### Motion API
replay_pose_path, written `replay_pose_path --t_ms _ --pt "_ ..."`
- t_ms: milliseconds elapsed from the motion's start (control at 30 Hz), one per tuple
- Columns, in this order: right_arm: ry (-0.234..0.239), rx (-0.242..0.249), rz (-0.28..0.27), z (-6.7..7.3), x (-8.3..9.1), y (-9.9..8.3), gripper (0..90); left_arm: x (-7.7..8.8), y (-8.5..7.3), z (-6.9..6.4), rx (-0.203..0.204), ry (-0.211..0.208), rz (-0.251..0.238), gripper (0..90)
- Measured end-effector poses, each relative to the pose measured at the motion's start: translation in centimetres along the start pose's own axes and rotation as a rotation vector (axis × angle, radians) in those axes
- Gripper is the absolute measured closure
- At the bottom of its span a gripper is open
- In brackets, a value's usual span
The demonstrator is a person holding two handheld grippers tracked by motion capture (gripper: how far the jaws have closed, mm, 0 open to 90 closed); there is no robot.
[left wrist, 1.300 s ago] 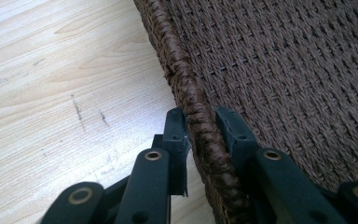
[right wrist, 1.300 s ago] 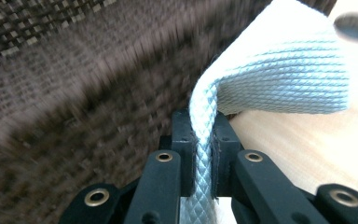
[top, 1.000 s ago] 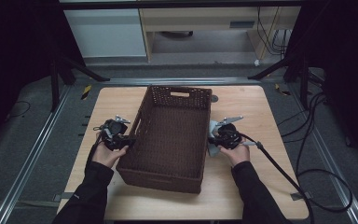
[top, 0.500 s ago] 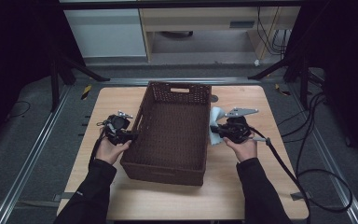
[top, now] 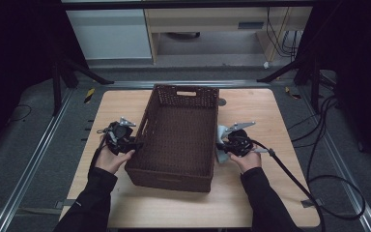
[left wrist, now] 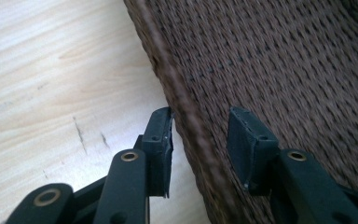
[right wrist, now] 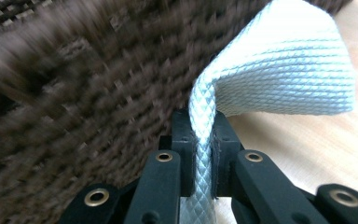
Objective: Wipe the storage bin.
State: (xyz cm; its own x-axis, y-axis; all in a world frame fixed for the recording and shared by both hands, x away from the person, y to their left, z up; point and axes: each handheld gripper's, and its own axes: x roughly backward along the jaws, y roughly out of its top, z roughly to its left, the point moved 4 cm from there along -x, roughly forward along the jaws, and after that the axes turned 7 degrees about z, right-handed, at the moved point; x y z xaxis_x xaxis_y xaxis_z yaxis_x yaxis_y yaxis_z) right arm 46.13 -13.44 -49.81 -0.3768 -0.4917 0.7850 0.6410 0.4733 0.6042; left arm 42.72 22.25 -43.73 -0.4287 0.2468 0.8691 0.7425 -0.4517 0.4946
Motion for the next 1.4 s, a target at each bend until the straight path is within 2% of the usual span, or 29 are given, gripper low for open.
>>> replay_pose_path --t_ms 100,167,300,367,433,567,767,1000,1167,1233,1400 --pt "0.003 -0.008 0.031 0.2 -0.6 -0.5 83.8 0.0 -0.6 0.0 0.002 -0.003 0.016 63.9" --pt "0.006 -0.008 0.031 0.4 -0.5 -0.4 83.7 -0.1 -0.8 0.1 0.012 -0.028 0.025 65.8" --pt "0.010 -0.008 -0.035 0.8 1.4 0.6 83.7 -0.5 -0.8 0.1 0.019 -0.032 0.042 70.6" --pt "0.012 0.004 -0.089 1.2 2.8 1.4 83.7 -0.5 -0.7 0.0 0.029 -0.032 0.047 72.7" --pt "0.003 0.021 -0.119 1.5 3.8 1.8 83.7 -0.5 -0.6 0.1 0.030 -0.023 0.044 74.1" --pt "0.003 0.035 -0.148 2.0 5.0 2.3 83.7 -0.6 -0.6 0.1 0.040 -0.024 0.045 75.8" --pt "0.006 0.032 -0.093 2.2 3.7 1.2 83.7 -0.8 -0.3 0.4 0.063 -0.031 0.031 76.0" --pt "0.006 0.009 0.004 2.0 1.2 -0.9 83.7 -1.2 0.6 0.8 0.058 -0.005 0.034 75.8" --pt "0.020 0.005 0.028 2.2 0.2 -1.3 83.6 -1.6 1.2 1.1 0.059 -0.005 0.033 75.1" --pt "0.020 0.011 0.010 2.3 0.8 -0.9 83.6 -1.5 1.1 1.0 0.059 -0.004 0.031 74.6" --pt "0.021 0.029 -0.108 2.8 4.0 0.6 83.6 -1.5 1.1 1.0 0.051 0.001 0.031 74.0"
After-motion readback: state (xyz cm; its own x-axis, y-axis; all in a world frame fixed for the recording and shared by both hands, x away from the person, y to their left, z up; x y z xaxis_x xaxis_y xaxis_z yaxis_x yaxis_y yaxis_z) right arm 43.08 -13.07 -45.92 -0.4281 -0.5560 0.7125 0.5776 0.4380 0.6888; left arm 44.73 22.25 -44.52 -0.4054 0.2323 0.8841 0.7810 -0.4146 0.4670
